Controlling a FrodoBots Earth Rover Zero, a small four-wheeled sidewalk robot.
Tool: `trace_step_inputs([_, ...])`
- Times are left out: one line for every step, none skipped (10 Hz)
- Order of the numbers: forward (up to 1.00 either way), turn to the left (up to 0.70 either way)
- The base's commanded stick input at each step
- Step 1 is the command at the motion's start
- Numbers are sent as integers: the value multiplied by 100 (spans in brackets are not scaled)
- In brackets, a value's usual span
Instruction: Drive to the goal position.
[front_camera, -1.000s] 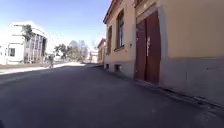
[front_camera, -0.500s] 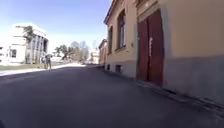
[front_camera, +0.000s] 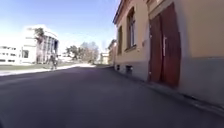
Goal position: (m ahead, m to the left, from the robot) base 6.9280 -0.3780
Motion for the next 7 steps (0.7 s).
trace_step_inputs([70, 0])
trace_step_inputs([70, 0])
trace_step_inputs([70, 0])
trace_step_inputs([70, 20])
trace_step_inputs([70, 35])
trace_step_inputs([70, 35])
trace_step_inputs([70, 35])
